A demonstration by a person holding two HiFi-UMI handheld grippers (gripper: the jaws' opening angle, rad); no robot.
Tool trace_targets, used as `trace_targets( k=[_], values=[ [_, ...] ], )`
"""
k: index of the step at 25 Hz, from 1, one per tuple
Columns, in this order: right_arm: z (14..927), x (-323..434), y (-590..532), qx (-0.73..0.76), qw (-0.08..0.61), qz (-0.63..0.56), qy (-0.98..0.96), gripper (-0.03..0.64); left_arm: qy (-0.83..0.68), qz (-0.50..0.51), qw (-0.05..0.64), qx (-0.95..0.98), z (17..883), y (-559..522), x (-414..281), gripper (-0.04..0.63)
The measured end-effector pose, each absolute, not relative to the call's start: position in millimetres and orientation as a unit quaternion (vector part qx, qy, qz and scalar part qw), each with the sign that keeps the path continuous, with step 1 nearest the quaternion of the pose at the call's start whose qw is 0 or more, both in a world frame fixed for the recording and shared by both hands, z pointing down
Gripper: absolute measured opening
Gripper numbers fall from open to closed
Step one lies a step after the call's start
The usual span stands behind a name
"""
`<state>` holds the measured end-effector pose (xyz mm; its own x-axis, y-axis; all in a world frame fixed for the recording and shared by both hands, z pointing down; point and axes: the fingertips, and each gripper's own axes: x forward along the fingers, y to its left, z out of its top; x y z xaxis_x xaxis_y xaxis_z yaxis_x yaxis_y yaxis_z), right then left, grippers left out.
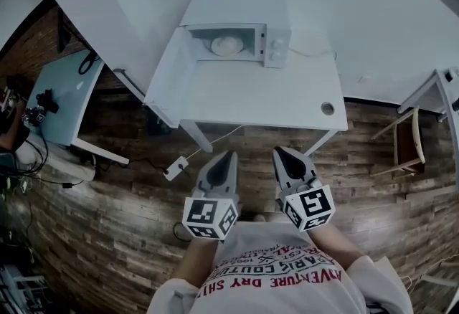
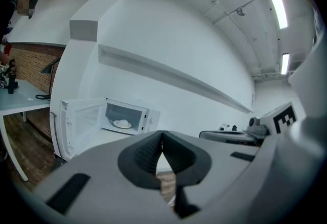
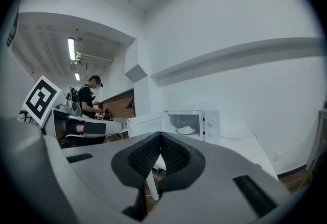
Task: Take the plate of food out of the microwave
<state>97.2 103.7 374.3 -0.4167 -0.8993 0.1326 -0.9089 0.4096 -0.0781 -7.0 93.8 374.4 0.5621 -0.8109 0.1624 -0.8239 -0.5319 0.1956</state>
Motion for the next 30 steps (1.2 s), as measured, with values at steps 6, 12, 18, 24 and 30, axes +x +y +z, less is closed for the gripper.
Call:
trace_targets(
  k=[6, 12, 18, 24, 30],
  values=[
    [390.9, 105.2, 60.6, 0.54, 0.037, 0.088, -0.836, 0.009, -0.471, 0.038, 0.124, 0.873, 382.8, 45.5, -2.6, 0.006],
    [398.1, 108.2, -4.8, 0.552, 0.045, 0.091, -0.828, 0.009, -0.458, 0.042, 0.135, 0.878, 396.5, -26.6, 1.3, 0.006],
    [392.2, 110.7, -93.9, 0.572, 0.055, 0.088, -0.814, 0.009, -0.438, 0.038, 0.144, 0.886, 395.3, -121.2, 5.0, 0.006],
    [389.8, 106.7, -178.3, 0.589, 0.054, 0.088, -0.802, 0.009, -0.426, 0.047, 0.147, 0.891, 398.3, -206.7, 1.5, 0.006],
    [395.6, 103.6, -235.2, 0.597, 0.056, 0.098, -0.794, 0.011, -0.421, 0.054, 0.159, 0.892, 407.7, -264.6, -2.0, 0.006]
  ],
)
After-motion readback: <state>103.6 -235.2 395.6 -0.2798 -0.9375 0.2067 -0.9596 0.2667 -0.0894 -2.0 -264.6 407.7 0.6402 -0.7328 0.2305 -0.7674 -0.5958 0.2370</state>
